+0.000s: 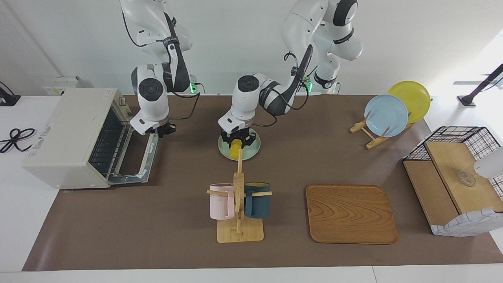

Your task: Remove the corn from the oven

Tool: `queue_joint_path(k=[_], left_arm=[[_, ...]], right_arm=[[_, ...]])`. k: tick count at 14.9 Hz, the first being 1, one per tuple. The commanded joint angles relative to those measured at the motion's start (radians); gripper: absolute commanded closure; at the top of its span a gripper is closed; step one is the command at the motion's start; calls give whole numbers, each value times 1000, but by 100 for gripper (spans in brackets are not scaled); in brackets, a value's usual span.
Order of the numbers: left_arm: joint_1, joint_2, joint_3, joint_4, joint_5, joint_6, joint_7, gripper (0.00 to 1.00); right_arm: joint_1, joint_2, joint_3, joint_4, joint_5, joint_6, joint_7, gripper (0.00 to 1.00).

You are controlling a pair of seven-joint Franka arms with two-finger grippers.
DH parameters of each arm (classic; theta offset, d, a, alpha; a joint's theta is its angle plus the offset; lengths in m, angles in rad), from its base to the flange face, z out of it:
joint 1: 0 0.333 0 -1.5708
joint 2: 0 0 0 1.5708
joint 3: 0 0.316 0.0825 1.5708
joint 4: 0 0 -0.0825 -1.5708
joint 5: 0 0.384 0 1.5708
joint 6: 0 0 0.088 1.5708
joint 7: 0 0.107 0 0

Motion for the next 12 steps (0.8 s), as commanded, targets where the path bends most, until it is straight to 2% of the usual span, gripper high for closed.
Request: queue_joint_path(k=[1,4,6,8,10,12], left_arm=[[-12,-5,18,-19,-15,10,-8,100],[8,-22,24,19,-15,-87,-3,100],[68,-83,27,48,-15,-192,6,100],[137,-131,27,81,-13,-288,35,100],[215,-119,27,149,-10,-367,101,100],[308,-104,27,168,-2,-369,176,100]], right_arm=[[-51,3,-27,95,-115,-79,-71,100],[-60,-4,-29,185,-149,-216,-134,100],[-69,-29,-33,239,-163,-288,-195,100],[-98,-73,-32,252,-168,-308,-252,100],[-94,-98,-29,265,-169,-322,-271,100],[-85,-93,-24,308,-152,-354,-271,100]])
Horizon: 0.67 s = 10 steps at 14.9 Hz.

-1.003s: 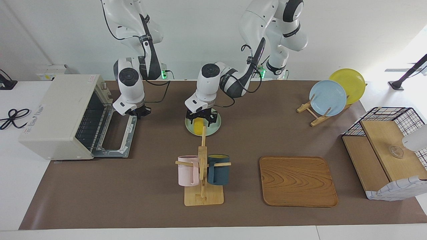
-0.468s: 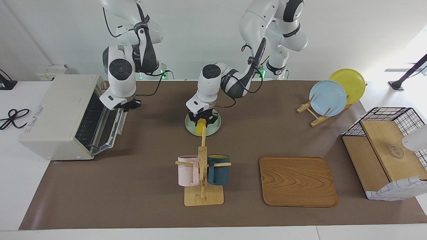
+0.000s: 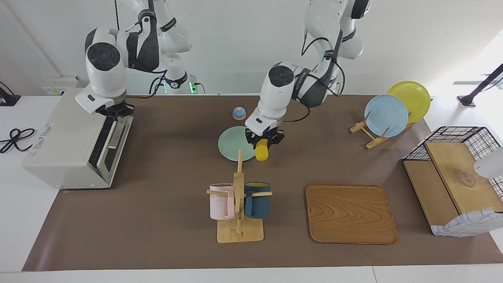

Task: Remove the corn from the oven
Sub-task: 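Carry the corn with the left gripper onto the wooden tray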

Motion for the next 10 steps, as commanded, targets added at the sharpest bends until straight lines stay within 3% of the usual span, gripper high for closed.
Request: queue_joint_path(k=[1,4,6,8,10], left_arm=[[132,36,-10,35,0,-16,118,100],[245,92,-10,64,-2,10,227,100],[265,219,-7,179,-3,38,236,100],[352,342,-16,366,-3,14,241,100],[389,381,-16,410,-3,29,278,100]], right_arm=[[8,-5,21,49,3,-57,-14,100],[-4,-7,19,63,104,-58,-26,100],[-4,-7,16,60,175,-63,-25,100],[8,-5,22,63,193,-68,-19,90],[0,1,21,94,282,-89,-17,86]])
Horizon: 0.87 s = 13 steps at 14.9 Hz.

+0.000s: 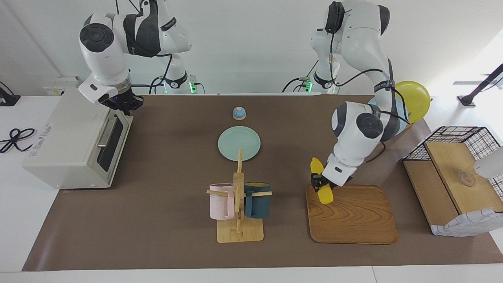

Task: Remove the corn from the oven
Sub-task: 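Carry the corn with the left gripper onto the wooden tray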

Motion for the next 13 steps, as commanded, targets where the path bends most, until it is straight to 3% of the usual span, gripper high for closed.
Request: queue_joint_path(k=[1,4,6,9,10,11,12,13], left_arm=[[65,107,-14,138,-3,-1,76,100],[108,153,-14,158,-2,36,179,100],[113,243,-8,270,-2,25,199,100],[114,253,-8,284,-2,22,211,100],[116,253,-8,283,0,21,219,100],[117,253,-8,278,0,24,232,100],[117,251,-5,274,3,24,258,100],[119,250,-5,266,23,31,268,100]], right_arm=[[-11,20,3,65,103,-54,-14,86],[-5,54,3,145,116,-103,-8,85],[-2,79,6,200,128,-126,-8,93],[2,89,18,226,136,-157,-8,92],[-1,88,18,225,146,-161,-9,84],[-7,88,18,220,162,-164,-9,67],[-10,82,18,209,163,-164,-15,41],[-7,79,18,202,163,-163,-19,0]])
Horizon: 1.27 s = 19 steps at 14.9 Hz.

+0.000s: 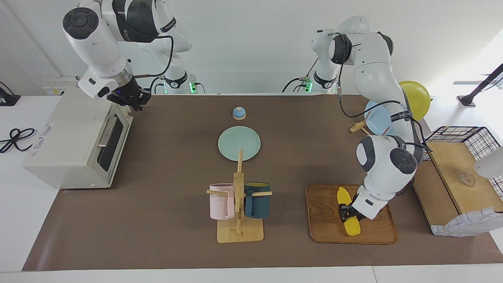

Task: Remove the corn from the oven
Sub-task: 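Release the corn on the tray and lift the left gripper away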

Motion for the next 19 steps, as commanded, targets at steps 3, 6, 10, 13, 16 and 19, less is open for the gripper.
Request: queue_joint_path(k=[3,6,10,13,16,19], left_arm=[[5,15,-1,4,36,0,41,0],[7,-24,2,1,30,-13,39,0],[30,-154,18,-40,35,-160,32,0],[30,-327,50,-175,38,-200,33,0],[30,-436,76,-205,42,-336,32,0],[35,-520,85,-208,44,-465,32,0]], right_arm=[[-1,9,-11,7,29,-24,-19,0],[41,21,-31,33,21,-24,-11,0],[53,44,-54,87,12,-21,-11,0],[61,44,-63,87,19,-7,-9,0],[55,41,-72,89,27,7,-9,0],[47,38,-80,124,29,18,-12,0]])
